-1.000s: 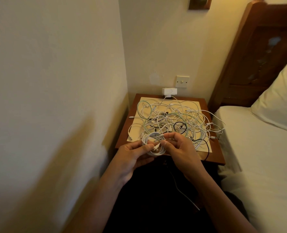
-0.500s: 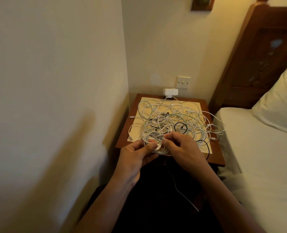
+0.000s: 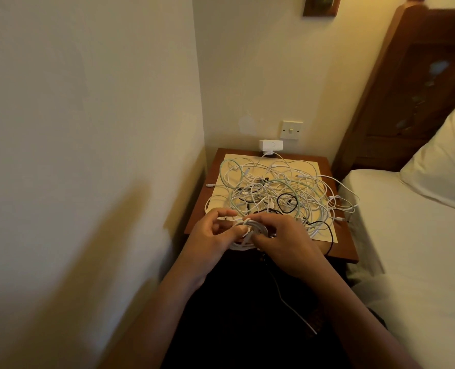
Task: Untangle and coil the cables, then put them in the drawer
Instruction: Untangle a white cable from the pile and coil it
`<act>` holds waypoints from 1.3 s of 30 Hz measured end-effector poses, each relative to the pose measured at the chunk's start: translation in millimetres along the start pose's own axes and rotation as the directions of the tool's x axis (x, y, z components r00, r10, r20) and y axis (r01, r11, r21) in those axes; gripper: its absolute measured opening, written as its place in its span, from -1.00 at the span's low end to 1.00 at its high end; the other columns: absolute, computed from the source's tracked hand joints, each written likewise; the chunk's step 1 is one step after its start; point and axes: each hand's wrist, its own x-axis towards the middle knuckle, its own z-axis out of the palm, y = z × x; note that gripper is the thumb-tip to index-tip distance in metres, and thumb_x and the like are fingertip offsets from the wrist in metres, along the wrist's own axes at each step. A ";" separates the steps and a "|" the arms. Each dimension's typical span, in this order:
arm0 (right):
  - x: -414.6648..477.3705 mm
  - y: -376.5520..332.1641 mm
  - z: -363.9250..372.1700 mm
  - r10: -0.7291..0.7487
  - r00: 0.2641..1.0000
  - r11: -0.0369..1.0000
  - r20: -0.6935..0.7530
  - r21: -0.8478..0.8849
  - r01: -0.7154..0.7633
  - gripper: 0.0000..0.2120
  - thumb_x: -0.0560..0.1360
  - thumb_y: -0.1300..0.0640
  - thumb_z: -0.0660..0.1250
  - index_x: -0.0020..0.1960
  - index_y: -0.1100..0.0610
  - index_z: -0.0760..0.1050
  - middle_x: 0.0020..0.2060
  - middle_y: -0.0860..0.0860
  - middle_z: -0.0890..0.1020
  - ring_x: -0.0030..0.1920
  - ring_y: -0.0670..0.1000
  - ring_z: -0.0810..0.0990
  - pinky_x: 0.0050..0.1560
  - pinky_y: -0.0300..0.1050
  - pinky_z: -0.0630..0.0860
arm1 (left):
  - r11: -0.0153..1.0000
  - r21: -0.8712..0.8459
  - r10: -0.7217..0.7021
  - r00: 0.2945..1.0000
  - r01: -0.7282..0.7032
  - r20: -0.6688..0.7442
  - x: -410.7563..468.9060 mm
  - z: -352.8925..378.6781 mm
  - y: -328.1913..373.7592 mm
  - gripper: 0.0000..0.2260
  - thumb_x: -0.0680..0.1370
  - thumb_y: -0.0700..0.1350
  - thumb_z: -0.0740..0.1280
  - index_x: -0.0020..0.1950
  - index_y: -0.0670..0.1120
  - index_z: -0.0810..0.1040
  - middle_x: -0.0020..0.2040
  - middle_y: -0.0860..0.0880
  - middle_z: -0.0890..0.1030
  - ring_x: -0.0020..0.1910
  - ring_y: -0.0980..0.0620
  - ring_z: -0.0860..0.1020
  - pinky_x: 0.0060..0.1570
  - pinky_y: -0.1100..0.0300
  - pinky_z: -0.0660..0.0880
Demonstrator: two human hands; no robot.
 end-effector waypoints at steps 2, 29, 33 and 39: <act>1.6 -3.3 -2.2 -0.013 1.000 0.999 0.026 -0.031 0.014 -0.74 0.56 0.11 0.44 0.20 -0.14 0.66 -0.06 -0.10 0.73 -0.03 -0.05 0.67 0.06 0.05 0.63 | 0.985 0.143 0.097 0.995 -0.101 0.035 -0.2 -2.3 3.4 -0.77 0.55 -0.15 0.49 0.17 0.07 0.64 -0.02 -0.02 0.74 -0.01 0.01 0.72 0.05 0.04 0.66; -2.2 42.3 28.0 0.204 0.966 0.772 0.162 0.580 -0.260 -0.66 0.53 0.22 0.49 0.27 0.04 0.53 0.01 0.07 0.75 0.05 0.07 0.74 0.12 0.08 0.67 | 0.995 -0.080 -0.061 0.995 0.055 -0.079 1.2 0.6 -38.5 -0.87 0.64 -0.18 0.36 0.17 -0.10 0.63 -0.07 -0.15 0.74 -0.04 -0.08 0.72 0.03 0.00 0.66; -4.4 45.3 33.2 0.226 0.972 0.776 0.068 0.590 -0.222 -0.73 0.53 0.31 0.46 0.18 0.11 0.58 -0.07 0.10 0.76 -0.03 0.10 0.75 -0.01 -0.02 0.67 | 0.996 -0.051 -0.075 0.993 0.070 -0.089 0.1 2.2 -38.6 -0.89 0.59 -0.25 0.41 0.10 -0.11 0.63 -0.08 -0.12 0.74 -0.04 -0.05 0.72 0.07 0.02 0.66; -4.6 55.4 37.7 0.278 0.958 0.819 -0.070 0.539 -0.198 -0.83 0.51 0.23 0.50 0.08 0.08 0.65 -0.12 0.04 0.76 -0.08 0.06 0.75 0.00 0.07 0.69 | 0.994 -0.017 -0.104 0.995 0.104 -0.009 0.2 1.9 -39.4 -0.86 0.59 -0.23 0.41 0.13 -0.08 0.63 -0.10 -0.13 0.74 -0.10 -0.03 0.68 0.00 0.08 0.61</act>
